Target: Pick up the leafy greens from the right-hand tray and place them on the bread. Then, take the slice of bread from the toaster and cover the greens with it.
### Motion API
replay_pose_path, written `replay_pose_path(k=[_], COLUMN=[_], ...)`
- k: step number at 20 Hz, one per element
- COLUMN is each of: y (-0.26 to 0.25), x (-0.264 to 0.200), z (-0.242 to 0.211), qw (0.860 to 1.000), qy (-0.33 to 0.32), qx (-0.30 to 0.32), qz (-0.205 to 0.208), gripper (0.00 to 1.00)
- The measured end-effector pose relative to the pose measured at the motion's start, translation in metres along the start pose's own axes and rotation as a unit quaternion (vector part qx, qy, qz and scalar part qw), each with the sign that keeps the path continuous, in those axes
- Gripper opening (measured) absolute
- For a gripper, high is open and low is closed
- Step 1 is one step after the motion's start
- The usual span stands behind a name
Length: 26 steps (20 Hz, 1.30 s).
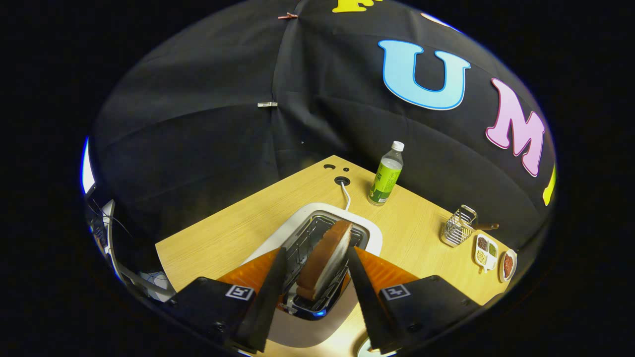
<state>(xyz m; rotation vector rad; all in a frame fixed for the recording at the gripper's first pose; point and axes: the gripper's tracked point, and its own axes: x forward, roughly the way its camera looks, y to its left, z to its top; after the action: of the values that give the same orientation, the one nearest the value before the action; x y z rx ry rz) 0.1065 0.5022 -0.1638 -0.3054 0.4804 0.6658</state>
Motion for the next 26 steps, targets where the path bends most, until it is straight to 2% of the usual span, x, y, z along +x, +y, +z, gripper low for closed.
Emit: replay_pose_path(k=[7, 12, 20, 26], y=[-0.011, -0.014, -0.022, -0.058], x=[-0.001, -0.005, -0.044, -0.080], z=[-0.001, 0.006, 0.043, 0.069], qw=[1.000, 0.999, 0.997, 0.992], qy=[0.006, 0.010, -0.030, -0.068], qx=[-0.001, 0.031, 0.066, 0.102], qz=[-0.029, -0.012, 0.018, 0.015], gripper=[0.23, 0.14, 0.14, 0.14])
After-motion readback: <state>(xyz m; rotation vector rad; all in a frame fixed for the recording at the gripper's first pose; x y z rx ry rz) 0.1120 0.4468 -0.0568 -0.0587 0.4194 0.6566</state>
